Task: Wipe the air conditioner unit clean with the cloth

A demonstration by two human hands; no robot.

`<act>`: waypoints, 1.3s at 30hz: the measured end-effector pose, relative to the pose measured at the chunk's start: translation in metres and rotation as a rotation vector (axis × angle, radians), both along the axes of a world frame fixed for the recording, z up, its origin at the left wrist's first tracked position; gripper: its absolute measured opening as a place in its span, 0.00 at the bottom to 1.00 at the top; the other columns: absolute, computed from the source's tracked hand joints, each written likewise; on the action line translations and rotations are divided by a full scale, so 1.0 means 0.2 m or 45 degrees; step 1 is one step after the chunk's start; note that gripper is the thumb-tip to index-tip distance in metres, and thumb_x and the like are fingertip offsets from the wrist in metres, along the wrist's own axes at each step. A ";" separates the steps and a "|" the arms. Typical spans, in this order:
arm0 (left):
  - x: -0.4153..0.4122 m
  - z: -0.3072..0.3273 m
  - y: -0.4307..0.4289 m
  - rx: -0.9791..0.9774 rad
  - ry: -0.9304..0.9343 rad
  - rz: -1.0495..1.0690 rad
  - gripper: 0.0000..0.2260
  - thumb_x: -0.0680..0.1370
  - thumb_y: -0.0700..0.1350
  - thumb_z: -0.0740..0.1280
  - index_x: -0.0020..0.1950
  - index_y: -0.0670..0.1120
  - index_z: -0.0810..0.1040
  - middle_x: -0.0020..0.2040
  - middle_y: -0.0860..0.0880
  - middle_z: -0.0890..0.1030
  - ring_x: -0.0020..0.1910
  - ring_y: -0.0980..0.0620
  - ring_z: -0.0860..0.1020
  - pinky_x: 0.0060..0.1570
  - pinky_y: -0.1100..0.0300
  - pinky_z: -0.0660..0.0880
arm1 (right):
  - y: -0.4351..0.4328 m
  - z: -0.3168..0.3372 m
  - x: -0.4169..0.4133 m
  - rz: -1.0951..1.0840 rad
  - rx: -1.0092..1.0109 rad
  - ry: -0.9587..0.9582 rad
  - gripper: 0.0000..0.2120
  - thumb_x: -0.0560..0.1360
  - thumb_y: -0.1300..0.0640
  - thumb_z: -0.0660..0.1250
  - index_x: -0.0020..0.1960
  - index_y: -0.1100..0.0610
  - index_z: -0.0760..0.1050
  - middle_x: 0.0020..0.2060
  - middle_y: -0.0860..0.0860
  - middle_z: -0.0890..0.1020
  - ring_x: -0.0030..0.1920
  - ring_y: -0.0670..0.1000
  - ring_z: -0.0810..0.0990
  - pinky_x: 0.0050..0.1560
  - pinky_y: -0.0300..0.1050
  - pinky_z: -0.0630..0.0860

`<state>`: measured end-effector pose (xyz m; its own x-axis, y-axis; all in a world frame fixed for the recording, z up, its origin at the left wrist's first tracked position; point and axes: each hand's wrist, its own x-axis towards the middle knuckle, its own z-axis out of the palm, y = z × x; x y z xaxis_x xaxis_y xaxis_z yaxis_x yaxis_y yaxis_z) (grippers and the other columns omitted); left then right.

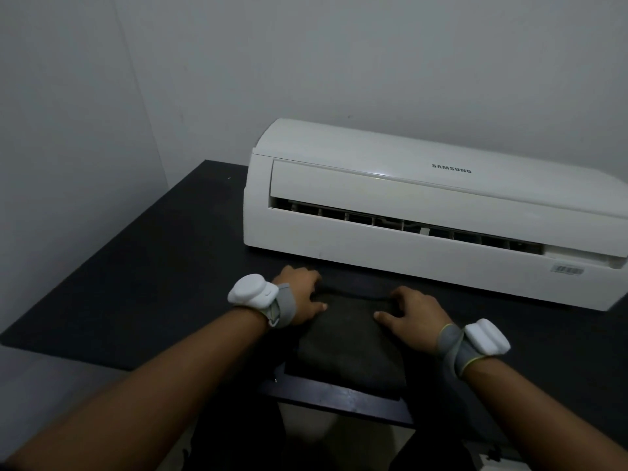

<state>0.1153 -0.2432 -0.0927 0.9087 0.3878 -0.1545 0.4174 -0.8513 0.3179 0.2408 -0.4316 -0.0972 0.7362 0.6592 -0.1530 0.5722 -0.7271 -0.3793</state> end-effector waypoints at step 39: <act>-0.80 0.16 0.87 -0.099 -0.456 0.615 0.26 0.73 0.54 0.69 0.67 0.45 0.67 0.64 0.45 0.72 0.60 0.46 0.74 0.57 0.58 0.70 | 0.98 0.12 -0.56 0.482 0.333 0.496 0.15 0.73 0.52 0.72 0.57 0.54 0.75 0.51 0.50 0.80 0.53 0.50 0.79 0.56 0.40 0.74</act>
